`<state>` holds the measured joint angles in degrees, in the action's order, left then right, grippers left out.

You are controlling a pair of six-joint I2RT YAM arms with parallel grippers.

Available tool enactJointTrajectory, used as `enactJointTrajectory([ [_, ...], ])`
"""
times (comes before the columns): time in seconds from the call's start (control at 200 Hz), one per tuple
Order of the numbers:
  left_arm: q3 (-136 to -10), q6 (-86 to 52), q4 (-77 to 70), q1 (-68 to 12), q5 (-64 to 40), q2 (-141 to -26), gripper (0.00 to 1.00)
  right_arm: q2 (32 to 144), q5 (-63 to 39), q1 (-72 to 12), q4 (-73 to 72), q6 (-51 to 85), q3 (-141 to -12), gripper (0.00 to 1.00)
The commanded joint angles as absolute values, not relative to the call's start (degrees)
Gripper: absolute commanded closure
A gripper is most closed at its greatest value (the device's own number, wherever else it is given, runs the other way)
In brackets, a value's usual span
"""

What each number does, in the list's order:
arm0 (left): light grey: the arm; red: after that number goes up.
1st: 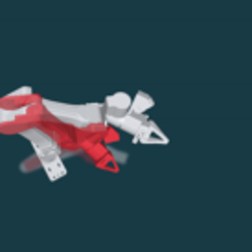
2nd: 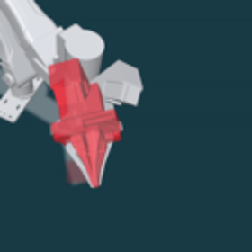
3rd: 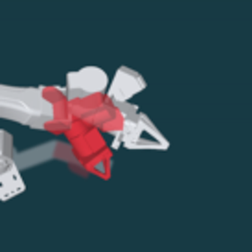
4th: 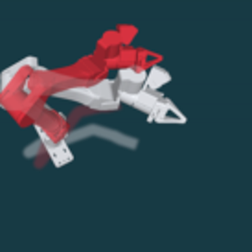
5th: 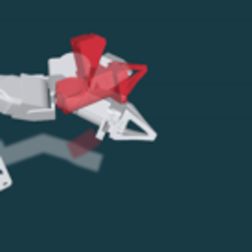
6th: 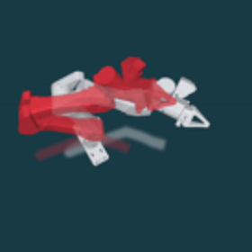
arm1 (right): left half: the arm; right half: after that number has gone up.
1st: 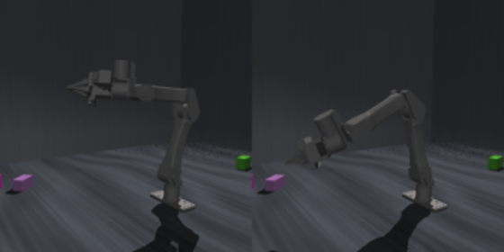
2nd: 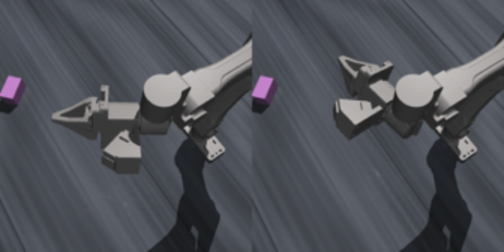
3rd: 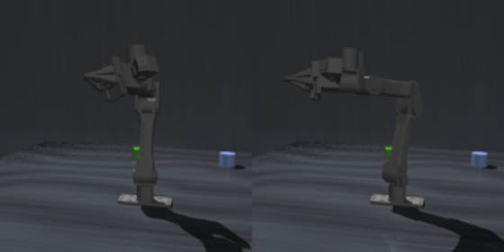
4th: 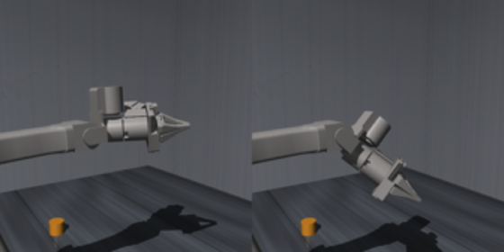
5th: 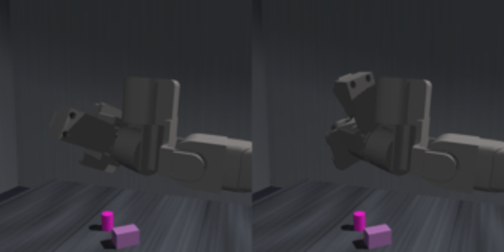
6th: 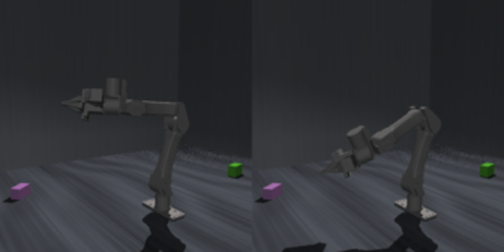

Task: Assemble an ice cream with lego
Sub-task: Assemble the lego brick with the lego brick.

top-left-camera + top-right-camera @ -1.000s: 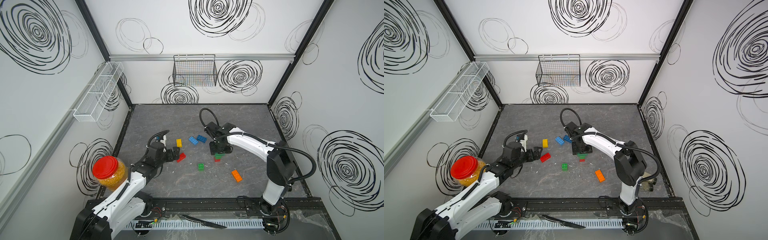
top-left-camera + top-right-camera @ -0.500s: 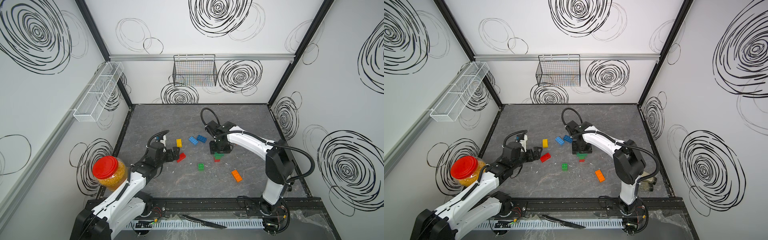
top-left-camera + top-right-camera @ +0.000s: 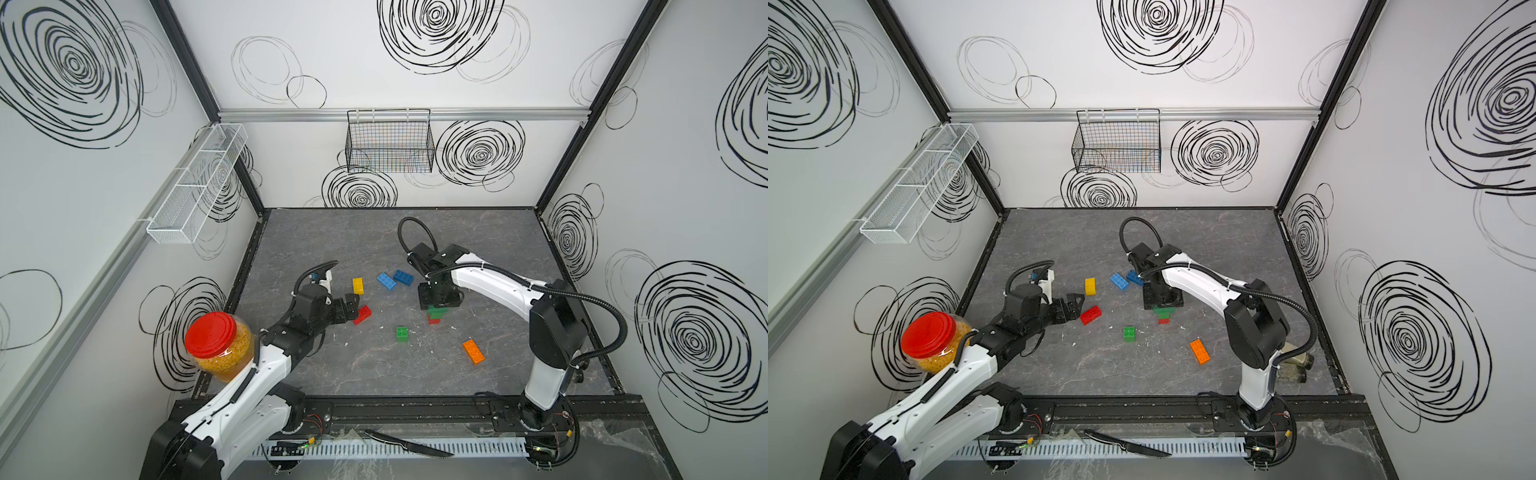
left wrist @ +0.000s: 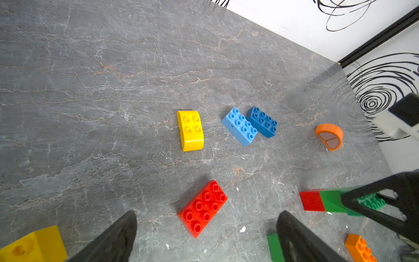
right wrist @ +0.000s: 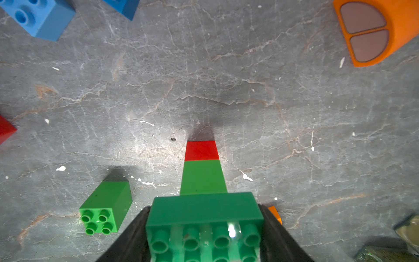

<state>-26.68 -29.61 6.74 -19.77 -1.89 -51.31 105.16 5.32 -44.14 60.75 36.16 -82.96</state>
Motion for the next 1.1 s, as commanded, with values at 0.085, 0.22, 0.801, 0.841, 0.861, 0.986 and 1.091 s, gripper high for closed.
enactJointTrajectory([
  [0.085,-26.73,-29.88,6.06,-19.78,-1.52,-50.19,0.01,110.84,3.69,-44.48,66.15,36.89,-78.96,0.40],
  [0.22,-26.81,-29.88,6.11,-19.77,-1.42,-50.04,0.01,110.26,3.69,-44.47,67.02,37.17,-81.28,0.36],
  [0.801,-26.90,-29.88,6.28,-19.30,-1.10,-49.82,0.01,108.55,3.19,-44.29,67.25,37.62,-86.64,0.26],
  [0.841,-26.89,-29.88,6.41,-19.29,-1.05,-49.67,0.01,108.54,3.16,-44.30,67.26,37.55,-87.14,0.25],
  [0.861,-26.89,-29.88,6.45,-19.33,-1.01,-49.65,0.01,108.54,3.12,-44.30,67.24,37.46,-87.23,0.24],
  [0.986,-26.89,-29.88,6.48,-19.24,-0.78,-49.43,0.01,108.37,3.47,-44.30,67.50,37.48,-88.30,0.21],
  [1.091,-26.95,-29.88,6.50,-19.16,-0.88,-49.57,0.01,107.72,3.76,-44.30,67.49,37.61,-88.59,0.15],
])
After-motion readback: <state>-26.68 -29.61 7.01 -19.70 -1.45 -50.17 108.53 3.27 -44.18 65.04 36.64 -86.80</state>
